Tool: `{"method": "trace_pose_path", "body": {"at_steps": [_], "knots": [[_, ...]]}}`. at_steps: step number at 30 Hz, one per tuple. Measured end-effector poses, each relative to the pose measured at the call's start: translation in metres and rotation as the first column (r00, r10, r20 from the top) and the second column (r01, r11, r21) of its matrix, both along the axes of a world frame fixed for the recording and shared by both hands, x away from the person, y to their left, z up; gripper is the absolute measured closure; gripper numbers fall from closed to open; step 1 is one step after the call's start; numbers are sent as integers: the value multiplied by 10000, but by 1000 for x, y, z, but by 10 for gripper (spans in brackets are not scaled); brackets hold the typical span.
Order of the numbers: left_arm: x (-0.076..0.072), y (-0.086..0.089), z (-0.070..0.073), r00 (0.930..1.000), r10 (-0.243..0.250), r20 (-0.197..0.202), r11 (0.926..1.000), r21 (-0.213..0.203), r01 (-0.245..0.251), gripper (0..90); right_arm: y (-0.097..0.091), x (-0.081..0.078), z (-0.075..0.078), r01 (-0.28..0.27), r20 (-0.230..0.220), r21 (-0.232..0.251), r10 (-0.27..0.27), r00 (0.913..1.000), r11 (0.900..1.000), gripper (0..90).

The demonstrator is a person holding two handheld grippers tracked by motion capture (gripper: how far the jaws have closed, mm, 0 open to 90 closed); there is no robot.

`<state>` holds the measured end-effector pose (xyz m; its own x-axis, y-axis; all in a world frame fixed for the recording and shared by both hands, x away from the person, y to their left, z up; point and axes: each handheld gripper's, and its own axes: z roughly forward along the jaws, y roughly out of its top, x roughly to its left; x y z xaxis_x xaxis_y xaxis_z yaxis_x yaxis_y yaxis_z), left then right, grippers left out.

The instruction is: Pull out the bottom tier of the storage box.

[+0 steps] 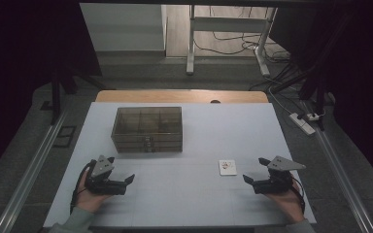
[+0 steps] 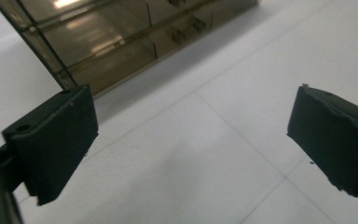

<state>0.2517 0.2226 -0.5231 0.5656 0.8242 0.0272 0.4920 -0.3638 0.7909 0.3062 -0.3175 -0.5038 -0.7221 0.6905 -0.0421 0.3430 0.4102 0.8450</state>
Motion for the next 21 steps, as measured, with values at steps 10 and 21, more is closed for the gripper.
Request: {"method": "trace_pose_path", "body": {"at_steps": [10, 21], "knots": [[2, 1, 0, 9983, -582, -78, 9983, 1, 582, 46, 3, 0, -3, -89, -116, -231, 87, 9999, 9997, 80], [3, -7, 1, 9941, -797, 732, 9909, 1140, 711, 62, 4, 1, -5, -97, -169, -320, 91, 9998, 9994, 81]]}}
